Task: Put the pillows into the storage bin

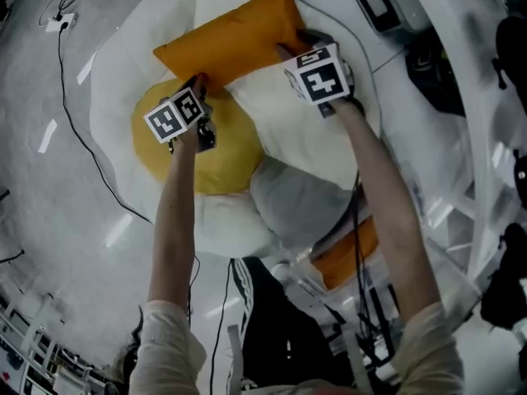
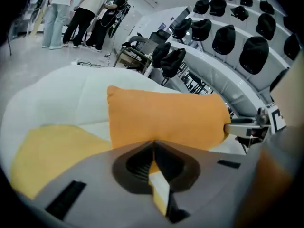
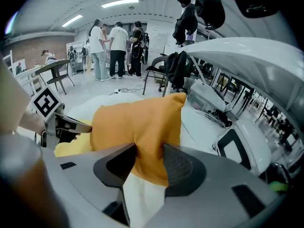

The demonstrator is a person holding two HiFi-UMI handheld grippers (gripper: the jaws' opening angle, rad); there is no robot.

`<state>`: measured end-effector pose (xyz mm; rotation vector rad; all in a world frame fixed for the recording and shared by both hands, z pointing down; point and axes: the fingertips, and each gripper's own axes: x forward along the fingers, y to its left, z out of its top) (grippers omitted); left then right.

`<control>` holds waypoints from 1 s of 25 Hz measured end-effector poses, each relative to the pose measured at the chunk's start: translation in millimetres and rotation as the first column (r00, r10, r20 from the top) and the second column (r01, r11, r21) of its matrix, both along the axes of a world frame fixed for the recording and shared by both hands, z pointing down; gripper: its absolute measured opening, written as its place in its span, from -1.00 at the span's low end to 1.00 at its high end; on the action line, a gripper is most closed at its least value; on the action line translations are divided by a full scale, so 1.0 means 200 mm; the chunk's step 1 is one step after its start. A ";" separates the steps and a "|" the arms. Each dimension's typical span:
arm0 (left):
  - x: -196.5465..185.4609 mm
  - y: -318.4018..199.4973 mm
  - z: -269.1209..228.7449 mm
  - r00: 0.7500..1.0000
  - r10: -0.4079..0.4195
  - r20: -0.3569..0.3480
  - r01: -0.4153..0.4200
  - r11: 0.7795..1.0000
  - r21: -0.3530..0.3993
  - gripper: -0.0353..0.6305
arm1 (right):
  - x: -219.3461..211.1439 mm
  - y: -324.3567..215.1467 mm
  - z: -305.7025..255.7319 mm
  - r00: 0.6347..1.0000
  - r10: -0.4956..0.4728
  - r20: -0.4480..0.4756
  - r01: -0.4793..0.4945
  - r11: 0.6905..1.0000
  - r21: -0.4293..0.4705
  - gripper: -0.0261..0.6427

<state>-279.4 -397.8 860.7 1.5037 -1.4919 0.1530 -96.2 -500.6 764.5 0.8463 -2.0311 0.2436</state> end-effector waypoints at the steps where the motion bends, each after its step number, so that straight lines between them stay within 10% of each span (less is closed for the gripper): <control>1: 0.02 0.00 0.00 1.000 -0.003 0.003 0.003 1.000 -0.007 -0.88 | 0.00 0.01 0.00 1.000 -0.009 -0.015 0.009 1.000 0.005 -0.41; 14: 0.12 0.05 -0.46 0.998 0.066 -0.020 -0.065 0.998 0.025 -0.88 | -0.08 0.26 -0.51 0.999 0.026 0.022 -0.027 0.999 0.035 -0.77; 25: 0.71 0.39 -1.22 0.950 0.305 -0.065 -0.299 0.950 0.089 -0.88 | 0.58 0.70 -1.42 0.937 0.333 0.106 -0.346 0.927 0.145 -0.80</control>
